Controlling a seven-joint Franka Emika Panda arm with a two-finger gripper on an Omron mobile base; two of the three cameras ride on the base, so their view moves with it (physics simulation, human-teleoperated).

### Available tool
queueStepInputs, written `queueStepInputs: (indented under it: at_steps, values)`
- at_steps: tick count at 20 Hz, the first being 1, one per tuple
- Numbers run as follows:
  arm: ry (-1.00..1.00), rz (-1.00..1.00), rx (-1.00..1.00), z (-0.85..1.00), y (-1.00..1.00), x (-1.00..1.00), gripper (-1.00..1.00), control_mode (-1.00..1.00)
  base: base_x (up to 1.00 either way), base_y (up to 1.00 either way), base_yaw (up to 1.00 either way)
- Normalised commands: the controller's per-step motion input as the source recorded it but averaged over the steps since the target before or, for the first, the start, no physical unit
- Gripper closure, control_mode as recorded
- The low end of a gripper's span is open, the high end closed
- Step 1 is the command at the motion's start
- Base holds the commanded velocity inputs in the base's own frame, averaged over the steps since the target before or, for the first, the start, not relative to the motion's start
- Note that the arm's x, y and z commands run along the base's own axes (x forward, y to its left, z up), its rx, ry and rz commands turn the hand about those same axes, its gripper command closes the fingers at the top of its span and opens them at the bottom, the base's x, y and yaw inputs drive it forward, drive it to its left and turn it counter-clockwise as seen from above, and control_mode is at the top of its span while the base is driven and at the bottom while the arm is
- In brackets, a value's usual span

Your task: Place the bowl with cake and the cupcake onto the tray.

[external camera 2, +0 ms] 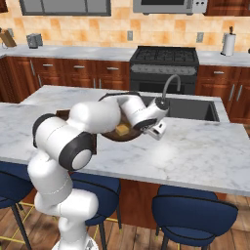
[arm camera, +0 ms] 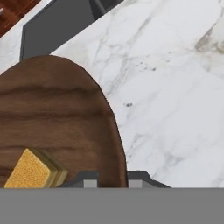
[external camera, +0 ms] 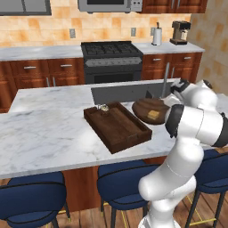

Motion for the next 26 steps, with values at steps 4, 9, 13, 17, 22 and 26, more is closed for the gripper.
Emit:
queueStepInputs:
  at_steps: [4,9,13,17,22,26]
  values:
    - [0.0,0.01,0.08,0.49,0.0,0.0,1.0,-1.0,0.0,0.0,0.0]
    - [0.0,0.02,0.05,0.47,0.0,0.0,1.0,-1.0,0.0,0.0,0.0]
    - [0.0,0.07,0.01,0.26,0.2,-0.02,1.0,-1.0,0.0,0.0,0.0]
    - [0.0,0.11,0.0,0.03,0.51,-0.2,1.0,-1.0,0.0,0.0,0.0]
    - [0.0,0.12,0.0,0.0,0.49,-0.19,1.0,-1.0,0.0,0.0,0.0]
    - [0.0,0.12,0.0,0.0,0.43,-0.16,1.0,-1.0,0.0,0.0,0.0]
